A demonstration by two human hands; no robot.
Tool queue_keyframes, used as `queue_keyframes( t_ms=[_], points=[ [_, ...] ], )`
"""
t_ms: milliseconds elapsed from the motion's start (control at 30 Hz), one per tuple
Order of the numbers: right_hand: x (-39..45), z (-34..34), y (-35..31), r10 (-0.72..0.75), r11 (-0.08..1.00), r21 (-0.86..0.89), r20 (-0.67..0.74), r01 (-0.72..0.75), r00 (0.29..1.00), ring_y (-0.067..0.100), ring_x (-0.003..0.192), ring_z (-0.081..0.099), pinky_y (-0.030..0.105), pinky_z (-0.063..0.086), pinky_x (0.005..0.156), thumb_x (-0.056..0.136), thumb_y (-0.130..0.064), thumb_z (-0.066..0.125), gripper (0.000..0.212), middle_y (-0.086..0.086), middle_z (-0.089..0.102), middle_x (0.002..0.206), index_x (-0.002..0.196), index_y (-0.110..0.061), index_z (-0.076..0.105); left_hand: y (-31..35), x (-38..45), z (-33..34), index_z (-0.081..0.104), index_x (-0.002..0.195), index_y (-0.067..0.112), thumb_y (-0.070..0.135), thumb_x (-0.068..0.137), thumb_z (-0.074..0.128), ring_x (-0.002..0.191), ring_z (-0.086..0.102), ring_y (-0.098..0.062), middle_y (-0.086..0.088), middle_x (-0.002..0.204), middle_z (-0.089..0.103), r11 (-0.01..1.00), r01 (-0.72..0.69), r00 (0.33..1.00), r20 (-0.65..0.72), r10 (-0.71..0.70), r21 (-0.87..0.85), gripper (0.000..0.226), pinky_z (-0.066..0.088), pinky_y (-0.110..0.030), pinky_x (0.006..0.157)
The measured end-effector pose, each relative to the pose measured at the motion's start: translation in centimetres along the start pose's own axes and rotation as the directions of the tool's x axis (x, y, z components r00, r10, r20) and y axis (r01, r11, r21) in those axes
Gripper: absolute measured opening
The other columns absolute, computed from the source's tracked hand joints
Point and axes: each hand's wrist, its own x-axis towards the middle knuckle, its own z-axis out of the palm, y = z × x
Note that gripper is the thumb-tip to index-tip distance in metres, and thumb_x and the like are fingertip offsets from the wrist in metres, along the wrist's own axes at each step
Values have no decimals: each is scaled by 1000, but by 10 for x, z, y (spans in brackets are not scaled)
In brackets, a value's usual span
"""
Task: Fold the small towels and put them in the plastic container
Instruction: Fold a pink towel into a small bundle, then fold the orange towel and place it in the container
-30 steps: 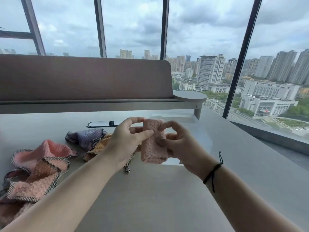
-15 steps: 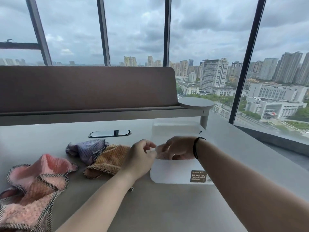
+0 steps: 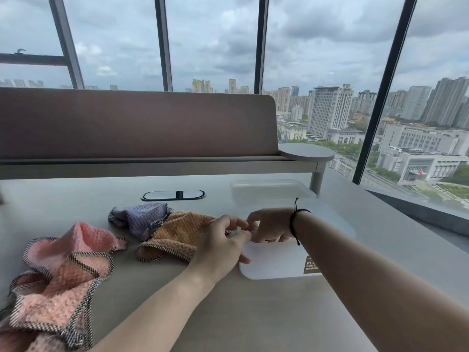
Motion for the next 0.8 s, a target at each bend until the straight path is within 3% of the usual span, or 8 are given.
queue_keyframes(
  t_ms=[67, 167, 300, 367, 467, 567, 667, 800],
  points=[
    [-4, 2, -2, -21, 1000, -22, -10, 20, 1000, 22, 72, 42, 27, 37, 59, 89, -23, 57, 27, 2, 47, 78, 116, -22, 57, 0, -2, -1, 66, 94, 16, 14, 91, 64, 60, 64, -11, -1, 83, 58, 1000, -7, 1000, 9, 7, -24, 4, 63, -42, 66],
    [-11, 4, -7, -27, 999, -38, -34, 26, 999, 20, 70, 44, 26, 39, 60, 89, -32, 57, 22, 0, 48, 75, 111, -26, 56, 1, -7, -4, 65, 93, 19, 21, 92, 63, 56, 66, -12, -7, 93, 58, 999, -34, 999, 17, 34, 26, 3, 63, -43, 68],
    [-25, -2, -14, -42, 986, -164, -39, 35, 998, 24, 75, 59, 31, 55, 69, 91, -30, 60, 37, 7, 60, 88, 127, -22, 60, 0, -13, -12, 63, 101, 17, 24, 97, 60, 61, 62, -17, 2, 75, 65, 998, -56, 998, 30, 57, -26, 9, 60, -54, 74],
    [-34, -9, -16, -79, 979, -198, -170, 44, 982, 17, 74, 62, 17, 55, 59, 88, -21, 66, 37, 1, 63, 93, 125, -26, 65, -5, -10, -26, 61, 107, 24, 29, 99, 57, 76, 65, -15, 6, 88, 67, 990, -100, 995, -14, 101, 98, 10, 58, -50, 82],
    [-52, -10, -24, -159, 974, -226, -640, 14, 752, 15, 81, 63, 17, 34, 45, 87, -19, 58, 22, -7, 71, 96, 97, -31, 74, -25, 0, -59, 56, 130, 27, 32, 99, 54, 123, 56, -17, 4, 133, 59, 809, -140, 986, 10, 164, 570, 31, 44, -38, 107],
    [-76, 22, -44, -232, 955, -97, -832, 279, 505, 14, 72, 63, 26, 46, 56, 86, -27, 58, 12, -7, 71, 78, 85, -25, 70, -45, -7, -83, 53, 140, 25, 40, 97, 54, 143, 36, -15, 6, 152, 45, 560, -125, 992, 95, 83, 819, 46, 27, -31, 118],
    [-88, 75, -65, -441, 864, -183, -725, 469, 530, 11, 70, 58, 30, 49, 68, 86, -37, 60, 14, -10, 66, 81, 92, -27, 67, -49, -26, -93, 58, 132, 27, 41, 96, 49, 132, 48, -10, 14, 139, 56, 515, -174, 984, 162, 69, 839, 40, 37, -27, 106],
    [-65, 131, -69, -533, 841, -222, -499, 493, 683, 13, 100, 58, 33, 49, 86, 82, -57, 56, 42, -12, 57, 106, 119, -37, 57, -48, -54, -106, 60, 106, 30, 41, 86, 47, 113, 58, -11, 15, 109, 61, 552, -205, 977, 202, 67, 808, 26, 48, -30, 93]
  ],
)
